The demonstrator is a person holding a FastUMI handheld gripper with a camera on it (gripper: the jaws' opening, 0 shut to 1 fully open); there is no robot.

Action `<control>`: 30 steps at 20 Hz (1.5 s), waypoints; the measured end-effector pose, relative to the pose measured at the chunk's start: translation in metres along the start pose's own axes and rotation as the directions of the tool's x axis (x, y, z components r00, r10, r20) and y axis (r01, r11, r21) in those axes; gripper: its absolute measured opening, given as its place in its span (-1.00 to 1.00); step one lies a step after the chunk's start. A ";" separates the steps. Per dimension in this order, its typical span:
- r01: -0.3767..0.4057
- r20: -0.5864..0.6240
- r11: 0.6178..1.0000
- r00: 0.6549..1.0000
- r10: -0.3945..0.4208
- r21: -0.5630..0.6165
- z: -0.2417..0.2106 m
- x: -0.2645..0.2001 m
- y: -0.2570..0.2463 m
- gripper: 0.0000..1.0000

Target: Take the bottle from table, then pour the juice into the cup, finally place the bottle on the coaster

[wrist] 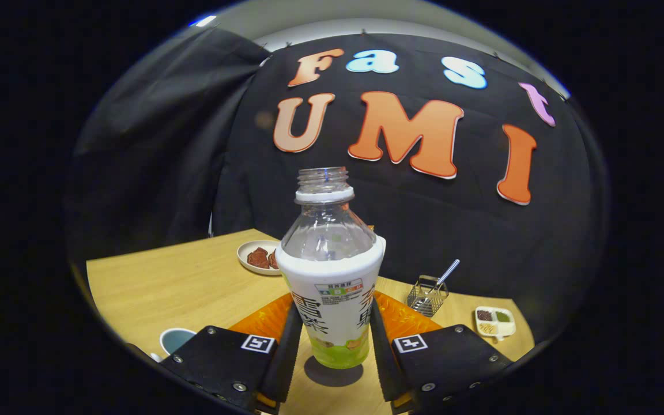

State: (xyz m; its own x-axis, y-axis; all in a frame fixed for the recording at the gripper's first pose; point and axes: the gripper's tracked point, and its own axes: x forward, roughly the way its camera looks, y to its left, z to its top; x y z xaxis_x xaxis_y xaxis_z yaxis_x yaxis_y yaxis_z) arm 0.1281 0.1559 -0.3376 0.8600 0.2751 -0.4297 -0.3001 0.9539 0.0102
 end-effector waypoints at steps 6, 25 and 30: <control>0.032 -0.062 0.992 0.998 -0.025 0.120 -0.038 0.007 -0.025 0.21; 0.042 -0.133 0.996 0.991 -0.032 0.075 -0.097 0.021 -0.021 0.32; 0.025 -0.086 0.997 0.996 -0.018 0.079 -0.076 0.005 -0.020 0.66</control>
State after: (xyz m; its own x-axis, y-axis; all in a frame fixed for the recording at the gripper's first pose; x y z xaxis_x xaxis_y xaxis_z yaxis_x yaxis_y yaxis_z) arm 0.1072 0.1296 -0.4083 0.8266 0.2466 -0.5058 -0.2450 0.9669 0.0709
